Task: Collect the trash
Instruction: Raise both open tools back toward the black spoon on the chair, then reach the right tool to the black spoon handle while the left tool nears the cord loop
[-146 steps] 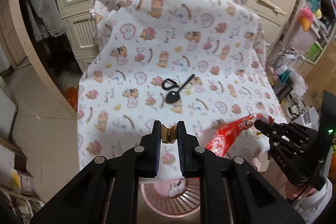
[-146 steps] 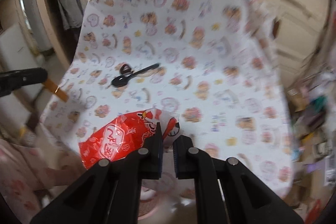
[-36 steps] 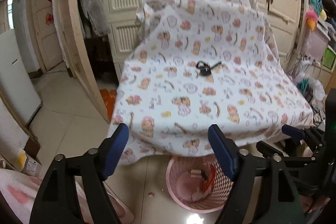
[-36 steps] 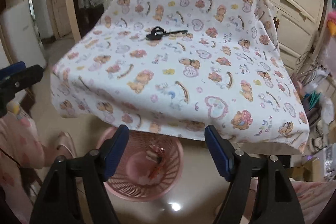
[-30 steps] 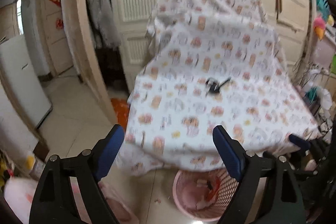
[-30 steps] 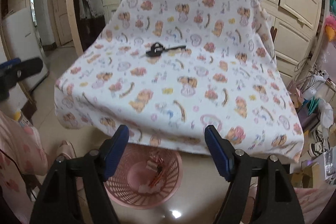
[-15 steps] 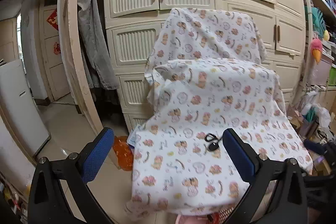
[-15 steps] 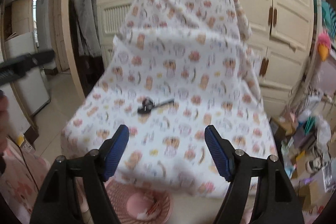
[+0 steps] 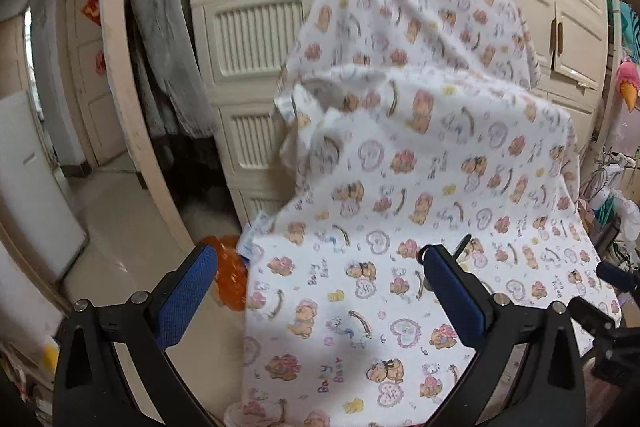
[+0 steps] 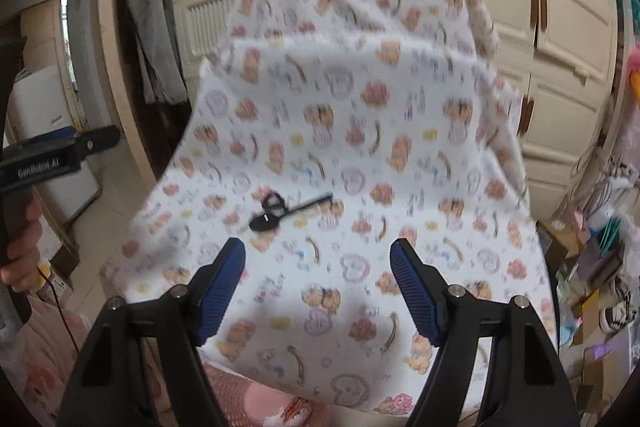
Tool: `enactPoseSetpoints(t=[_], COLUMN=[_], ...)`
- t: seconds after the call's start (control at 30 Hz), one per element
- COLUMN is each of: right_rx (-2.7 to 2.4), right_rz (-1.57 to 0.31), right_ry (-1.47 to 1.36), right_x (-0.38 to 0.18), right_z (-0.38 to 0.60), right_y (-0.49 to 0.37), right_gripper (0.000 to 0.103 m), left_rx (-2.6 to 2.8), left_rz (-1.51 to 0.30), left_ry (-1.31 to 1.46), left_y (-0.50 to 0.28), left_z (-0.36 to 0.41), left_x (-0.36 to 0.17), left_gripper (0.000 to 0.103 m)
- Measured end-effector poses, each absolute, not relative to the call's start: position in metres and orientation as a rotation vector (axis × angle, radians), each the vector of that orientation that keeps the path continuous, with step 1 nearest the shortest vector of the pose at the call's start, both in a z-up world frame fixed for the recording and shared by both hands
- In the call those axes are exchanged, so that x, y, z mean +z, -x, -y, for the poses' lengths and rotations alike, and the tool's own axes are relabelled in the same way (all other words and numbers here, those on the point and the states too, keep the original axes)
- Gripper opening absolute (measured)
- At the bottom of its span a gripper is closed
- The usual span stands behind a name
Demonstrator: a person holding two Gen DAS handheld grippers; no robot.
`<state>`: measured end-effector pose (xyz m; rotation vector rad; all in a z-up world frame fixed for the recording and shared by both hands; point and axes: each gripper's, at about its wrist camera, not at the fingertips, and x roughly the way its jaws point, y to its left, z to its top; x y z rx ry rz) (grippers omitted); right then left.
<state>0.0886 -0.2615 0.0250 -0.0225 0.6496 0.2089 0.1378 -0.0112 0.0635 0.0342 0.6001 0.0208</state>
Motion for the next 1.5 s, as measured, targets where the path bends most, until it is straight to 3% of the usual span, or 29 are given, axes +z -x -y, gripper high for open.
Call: enactPoseSetpoints(t=[0.2, 0.5, 0.7, 1.07, 1.1, 1.23, 1.33, 1.5], right_rx=[0.216, 0.213, 0.212, 0.146, 0.138, 0.156, 0.226, 0.284], right_rz=[-0.73, -0.846, -0.95, -1.018, -1.011, -1.017, -1.048, -1.033], right_ry=[0.004, -0.052, -0.151, -0.09, -0.075, -0.054, -0.137, -0.117], right_x=[0.002, -0.014, -0.031, -0.058, -0.058, -0.058, -0.055, -0.051], right_z=[0.26, 0.242, 0.231, 0.193, 0.192, 0.19, 0.2, 0.218], right_y=[-0.118, -0.168, -0.221, -0.262, -0.263, -0.261, -0.257, -0.234], right_gripper=[0.073, 0.072, 0.052, 0.05, 0.047, 0.018, 0.001, 0.0], left_rx=[0.029, 0.04, 0.054, 0.08, 0.08, 0.093, 0.085, 0.076], left_rz=[-0.715, -0.711, -0.805, -0.839, -0.837, -0.811, -0.799, -0.801], left_ry=[0.03, 0.094, 0.144, 0.178, 0.171, 0.125, 0.112, 0.128], left_y=[-0.169, -0.181, -0.19, -0.189, -0.189, -0.186, -0.183, -0.182], left_z=[0.005, -0.018, -0.029, -0.036, -0.034, -0.027, -0.023, -0.022], left_x=[0.03, 0.04, 0.025, 0.019, 0.02, 0.022, 0.025, 0.025], left_gripper=[0.102, 0.102, 0.102, 0.102, 0.102, 0.102, 0.102, 0.102])
